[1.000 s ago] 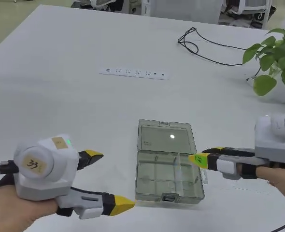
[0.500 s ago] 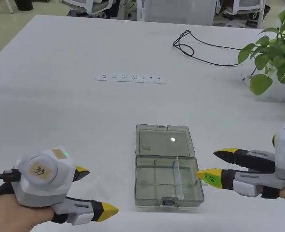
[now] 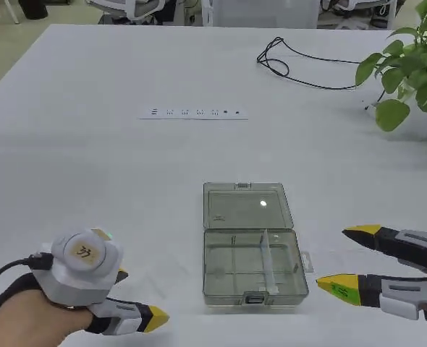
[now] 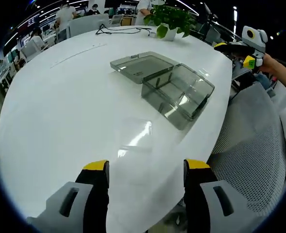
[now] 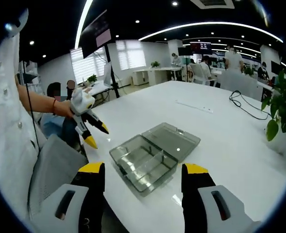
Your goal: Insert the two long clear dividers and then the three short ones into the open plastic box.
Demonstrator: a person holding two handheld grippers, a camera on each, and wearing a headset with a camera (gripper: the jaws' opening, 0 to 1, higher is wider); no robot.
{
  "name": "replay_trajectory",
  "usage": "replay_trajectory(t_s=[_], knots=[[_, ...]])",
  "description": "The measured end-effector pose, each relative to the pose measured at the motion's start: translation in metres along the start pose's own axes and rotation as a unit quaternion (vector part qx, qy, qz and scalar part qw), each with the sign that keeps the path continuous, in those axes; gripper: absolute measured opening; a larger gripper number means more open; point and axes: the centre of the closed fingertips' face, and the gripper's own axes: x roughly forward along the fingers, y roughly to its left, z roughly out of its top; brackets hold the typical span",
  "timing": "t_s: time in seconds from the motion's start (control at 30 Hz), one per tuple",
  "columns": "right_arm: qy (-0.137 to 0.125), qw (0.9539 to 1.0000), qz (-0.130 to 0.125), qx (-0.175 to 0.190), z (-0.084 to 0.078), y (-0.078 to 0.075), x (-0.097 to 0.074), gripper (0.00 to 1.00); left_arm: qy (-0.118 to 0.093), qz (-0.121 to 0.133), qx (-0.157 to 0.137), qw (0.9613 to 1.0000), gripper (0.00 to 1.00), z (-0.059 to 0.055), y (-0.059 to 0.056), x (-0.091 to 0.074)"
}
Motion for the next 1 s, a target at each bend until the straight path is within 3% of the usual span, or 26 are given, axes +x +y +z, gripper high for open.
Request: replay_trajectory(t_s=[0.2, 0.4, 0.87, 1.0], knots=[[-0.012, 0.9999, 0.003, -0.005, -0.002, 0.002, -0.004, 0.68, 0.025, 0.01, 0.002, 0.9996, 0.61, -0.008, 0.002, 0.005], [-0.006, 0.9999, 0.005, -0.011, -0.01, 0.004, -0.006, 0.68, 0.055, 0.022, 0.007, 0.9982, 0.59, -0.019, 0.004, 0.011], [-0.024, 0.9996, -0.01, -0.008, -0.004, -0.001, -0.009, 0.66, 0.071, 0.045, 0.031, 0.996, 0.53, -0.018, 0.011, 0.013], [-0.03, 0.9995, -0.011, -0.003, -0.004, -0.001, -0.009, 0.66, 0.063, 0.053, 0.039, 0.9959, 0.5, -0.015, 0.014, 0.015]])
